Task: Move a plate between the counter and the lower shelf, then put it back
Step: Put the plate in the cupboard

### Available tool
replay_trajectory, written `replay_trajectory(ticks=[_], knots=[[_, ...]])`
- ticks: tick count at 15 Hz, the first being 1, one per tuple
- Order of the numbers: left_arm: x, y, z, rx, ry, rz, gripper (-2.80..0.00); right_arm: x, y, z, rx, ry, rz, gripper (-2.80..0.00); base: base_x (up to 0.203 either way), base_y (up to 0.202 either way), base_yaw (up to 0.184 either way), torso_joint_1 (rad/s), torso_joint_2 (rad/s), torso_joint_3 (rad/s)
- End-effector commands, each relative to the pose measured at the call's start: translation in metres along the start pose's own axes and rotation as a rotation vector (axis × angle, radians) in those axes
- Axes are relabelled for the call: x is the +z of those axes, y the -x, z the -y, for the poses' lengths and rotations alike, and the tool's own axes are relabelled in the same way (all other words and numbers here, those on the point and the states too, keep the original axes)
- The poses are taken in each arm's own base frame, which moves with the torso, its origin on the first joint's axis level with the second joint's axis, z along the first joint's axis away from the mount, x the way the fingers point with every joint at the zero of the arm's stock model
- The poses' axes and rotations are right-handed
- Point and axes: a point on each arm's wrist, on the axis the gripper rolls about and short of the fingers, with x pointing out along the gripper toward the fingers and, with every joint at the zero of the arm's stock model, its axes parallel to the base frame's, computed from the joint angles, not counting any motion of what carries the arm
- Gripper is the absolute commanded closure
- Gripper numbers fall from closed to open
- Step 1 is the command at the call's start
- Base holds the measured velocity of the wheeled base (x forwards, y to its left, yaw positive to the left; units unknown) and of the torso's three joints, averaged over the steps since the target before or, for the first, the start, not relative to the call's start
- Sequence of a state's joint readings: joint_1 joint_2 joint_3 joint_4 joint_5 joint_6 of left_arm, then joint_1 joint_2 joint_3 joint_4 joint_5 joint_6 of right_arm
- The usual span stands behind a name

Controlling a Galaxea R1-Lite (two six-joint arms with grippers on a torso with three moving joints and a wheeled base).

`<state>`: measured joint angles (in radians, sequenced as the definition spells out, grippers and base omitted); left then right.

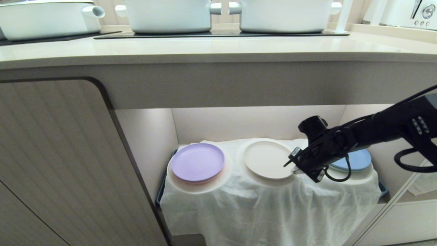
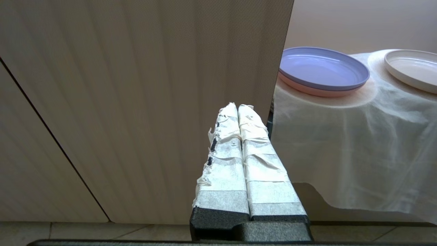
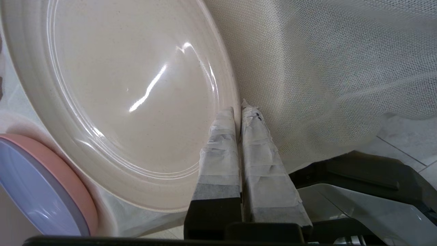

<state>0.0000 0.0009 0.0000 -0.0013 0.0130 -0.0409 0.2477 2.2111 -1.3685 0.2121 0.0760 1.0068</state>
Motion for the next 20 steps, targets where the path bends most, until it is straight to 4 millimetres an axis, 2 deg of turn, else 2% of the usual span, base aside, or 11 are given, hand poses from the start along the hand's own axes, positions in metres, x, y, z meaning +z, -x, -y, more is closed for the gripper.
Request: replay_trajectory(ticks=[1,10,20], knots=[[0.0,-0.0001,0.0,0.002,0.001,0.0,0.0,-0.0008,-0.003,0.001,-0.008,-0.004,-0.005,0.0,0.0,0.0,0.0,0.0,0.0,0.0],[0.0,-0.0001,0.0,0.001,0.001,0.0,0.0,-0.0075,-0.0078,-0.0017,-0.012,0.013,-0.018,0.0,0.0,0.0,0.0,0.0,0.0,0.0],[0.0,-0.0001,0.0,0.001,0.001,0.0,0.0,-0.0064,-0.0011,-0.0042,-0.003,0.014,-0.012,0.0,0.0,0.0,0.0,0.0,0.0,0.0]])
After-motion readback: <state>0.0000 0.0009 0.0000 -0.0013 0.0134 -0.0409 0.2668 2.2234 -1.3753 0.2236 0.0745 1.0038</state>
